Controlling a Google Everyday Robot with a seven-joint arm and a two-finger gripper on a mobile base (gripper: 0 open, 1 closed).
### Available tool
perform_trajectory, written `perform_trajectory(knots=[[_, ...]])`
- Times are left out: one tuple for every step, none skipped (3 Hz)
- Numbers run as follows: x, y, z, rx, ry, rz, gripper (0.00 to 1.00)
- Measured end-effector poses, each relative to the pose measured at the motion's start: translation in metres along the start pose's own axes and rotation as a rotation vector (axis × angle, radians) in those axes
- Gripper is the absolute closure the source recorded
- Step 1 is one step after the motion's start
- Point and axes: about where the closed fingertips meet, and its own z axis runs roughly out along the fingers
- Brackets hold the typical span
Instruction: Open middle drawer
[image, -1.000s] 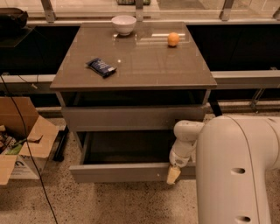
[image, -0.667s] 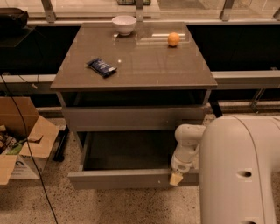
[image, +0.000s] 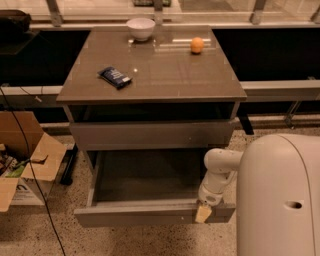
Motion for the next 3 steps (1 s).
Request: perform_trajectory(knots=[[-0.001,-0.001,0.0,0.0,0.0,0.0,0.13],[0.014,0.017,0.012,-0.03,-0.015,0.061,0.0],[0.014,0.017,0.012,-0.03,-0.015,0.061,0.0]])
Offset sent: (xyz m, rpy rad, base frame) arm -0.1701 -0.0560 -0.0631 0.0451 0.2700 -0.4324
